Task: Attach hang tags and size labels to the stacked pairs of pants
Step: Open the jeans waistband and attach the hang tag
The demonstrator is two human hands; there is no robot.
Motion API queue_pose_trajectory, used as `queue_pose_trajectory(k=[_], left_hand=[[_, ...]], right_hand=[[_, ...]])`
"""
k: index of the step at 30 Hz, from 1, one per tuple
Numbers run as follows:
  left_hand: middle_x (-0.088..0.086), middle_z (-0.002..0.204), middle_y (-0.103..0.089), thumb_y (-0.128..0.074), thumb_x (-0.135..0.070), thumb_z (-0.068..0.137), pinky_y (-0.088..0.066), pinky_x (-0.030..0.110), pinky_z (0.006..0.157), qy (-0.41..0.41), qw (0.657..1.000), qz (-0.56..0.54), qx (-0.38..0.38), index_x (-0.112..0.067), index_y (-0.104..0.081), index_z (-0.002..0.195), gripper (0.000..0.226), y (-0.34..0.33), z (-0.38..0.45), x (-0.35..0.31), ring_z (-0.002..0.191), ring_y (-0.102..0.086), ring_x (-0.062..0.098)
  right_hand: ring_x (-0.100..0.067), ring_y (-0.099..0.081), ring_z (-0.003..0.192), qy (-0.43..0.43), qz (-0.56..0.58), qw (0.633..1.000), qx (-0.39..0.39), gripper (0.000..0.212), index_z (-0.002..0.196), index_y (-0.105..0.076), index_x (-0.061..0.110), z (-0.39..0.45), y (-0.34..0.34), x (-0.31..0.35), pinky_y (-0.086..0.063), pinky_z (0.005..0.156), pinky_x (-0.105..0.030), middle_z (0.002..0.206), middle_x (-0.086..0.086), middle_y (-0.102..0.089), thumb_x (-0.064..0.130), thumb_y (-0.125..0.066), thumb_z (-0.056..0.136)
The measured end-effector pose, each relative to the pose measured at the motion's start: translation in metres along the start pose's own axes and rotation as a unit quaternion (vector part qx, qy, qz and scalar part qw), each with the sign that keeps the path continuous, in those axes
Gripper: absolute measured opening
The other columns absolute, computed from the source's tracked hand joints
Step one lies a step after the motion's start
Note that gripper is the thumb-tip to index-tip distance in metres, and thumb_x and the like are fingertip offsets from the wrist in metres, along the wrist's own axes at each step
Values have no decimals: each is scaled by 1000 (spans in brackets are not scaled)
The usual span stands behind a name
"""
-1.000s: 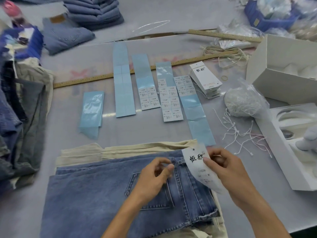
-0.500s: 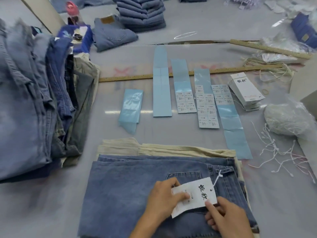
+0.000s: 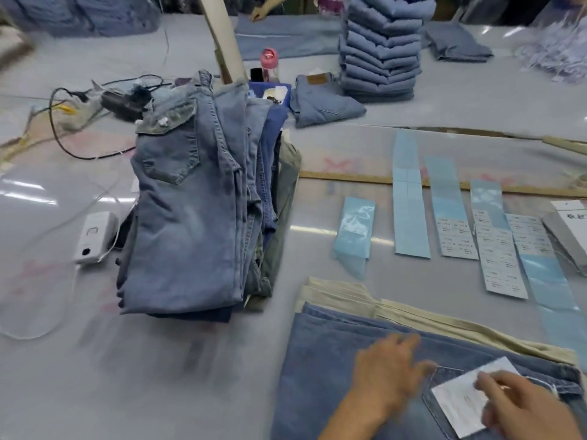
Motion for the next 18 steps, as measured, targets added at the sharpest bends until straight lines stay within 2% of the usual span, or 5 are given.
queue_pose_trajectory(k=[2, 5, 11, 15, 18], left_hand=[[-3, 124, -62, -60, -45, 99, -50, 42, 96, 86, 976, -73, -185, -27, -57, 131, 37, 64, -15, 45, 115, -59, 20], [6, 104, -61, -80, -19, 85, -54, 51, 80, 185, 846, 2, -501, -14, -61, 113, 35, 166, -74, 143, 97, -58, 31], [10, 136, -64, -90, -53, 58, -46, 47, 94, 130, 920, 236, -284, -16, -70, 129, 82, 222, -96, 230, 119, -64, 35], [7, 115, -75, -52, -33, 89, -47, 36, 89, 31, 913, 201, -353, -9, -76, 111, 40, 250, -114, 231, 102, -73, 30], [11, 96, -75, -45, -30, 96, -58, 41, 72, 66, 881, 145, -446, -3, -75, 104, 41, 277, -119, 212, 82, -72, 36]], right_hand=[[-21, -68, 52, 24, 34, 998, 46, 20, 79, -71, 17, -14, -35, 62, -46, 57, -33, 53, 2, -68, 24, -63, 96], [-8, -61, 48, 79, 157, 974, 142, 17, 80, -71, 17, -29, -105, 150, -45, 51, -22, 60, 0, -71, 16, -66, 96], [-12, -64, 88, 61, 308, 897, 312, 15, 113, -63, 13, -48, -224, 289, -54, 71, -29, 107, -5, -68, 19, -63, 99], [-12, -63, 77, 57, 344, 893, 283, 25, 114, -56, 18, -63, -237, 327, -54, 68, -29, 105, -7, -65, 29, -69, 95], [-10, -65, 64, 66, 402, 887, 217, 22, 109, -57, 21, -65, -227, 329, -57, 60, -26, 102, -11, -66, 37, -66, 97]])
Point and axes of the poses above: each hand's wrist, its own z-axis towards the middle knuckle, its own y-axis out of the back of the hand, x = y × z, the point moved 7 cm from there along z, towards the middle knuckle
